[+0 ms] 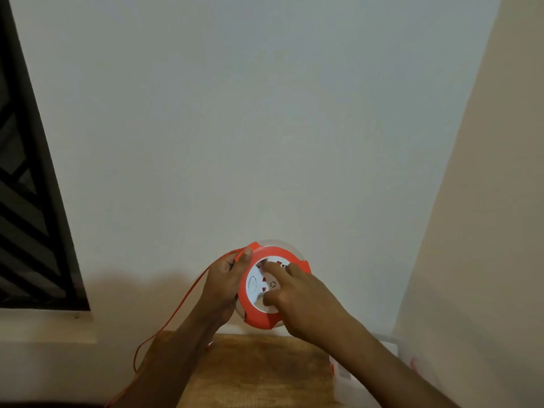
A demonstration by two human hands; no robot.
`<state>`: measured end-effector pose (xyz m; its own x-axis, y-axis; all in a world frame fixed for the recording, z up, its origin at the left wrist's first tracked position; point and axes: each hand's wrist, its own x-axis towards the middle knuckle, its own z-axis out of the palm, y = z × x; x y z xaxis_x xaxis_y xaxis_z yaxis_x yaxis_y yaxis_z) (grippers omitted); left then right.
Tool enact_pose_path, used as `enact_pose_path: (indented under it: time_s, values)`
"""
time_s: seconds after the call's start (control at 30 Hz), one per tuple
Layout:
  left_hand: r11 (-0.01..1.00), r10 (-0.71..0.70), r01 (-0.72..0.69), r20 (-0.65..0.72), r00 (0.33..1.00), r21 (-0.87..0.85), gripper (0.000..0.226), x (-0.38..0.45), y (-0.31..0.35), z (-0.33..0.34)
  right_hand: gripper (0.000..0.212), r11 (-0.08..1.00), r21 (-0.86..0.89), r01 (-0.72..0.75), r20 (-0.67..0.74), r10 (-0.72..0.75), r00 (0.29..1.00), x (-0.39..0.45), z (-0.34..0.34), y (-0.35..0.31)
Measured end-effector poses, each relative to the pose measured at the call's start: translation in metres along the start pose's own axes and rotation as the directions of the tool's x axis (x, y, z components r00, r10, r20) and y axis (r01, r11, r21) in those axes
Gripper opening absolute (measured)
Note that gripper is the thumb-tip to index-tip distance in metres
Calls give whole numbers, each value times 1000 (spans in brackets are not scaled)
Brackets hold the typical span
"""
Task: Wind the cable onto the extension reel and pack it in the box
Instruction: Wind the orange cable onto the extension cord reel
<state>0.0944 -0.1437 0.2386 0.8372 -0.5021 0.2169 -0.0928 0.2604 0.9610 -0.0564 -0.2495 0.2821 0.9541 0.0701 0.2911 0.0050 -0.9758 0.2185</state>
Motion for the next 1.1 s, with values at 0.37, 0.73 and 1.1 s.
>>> enact_pose_path:
  time_s: [0.37, 0.73, 1.1]
  values:
    - [999, 29, -29, -7, 1000, 41, 35, 0, 7, 2, 77, 977, -182, -115, 54, 127, 990, 5, 6, -6]
    - [998, 58, -60, -50, 997, -35, 37, -6, 7, 0, 69, 197, 786, -586, 535, 259, 804, 11, -29, -5]
    - [998, 22, -24, -43, 999, -61, 28, -2, 13, 0, 58, 999, -3, 47, -64, -47, 997, 3, -8, -7]
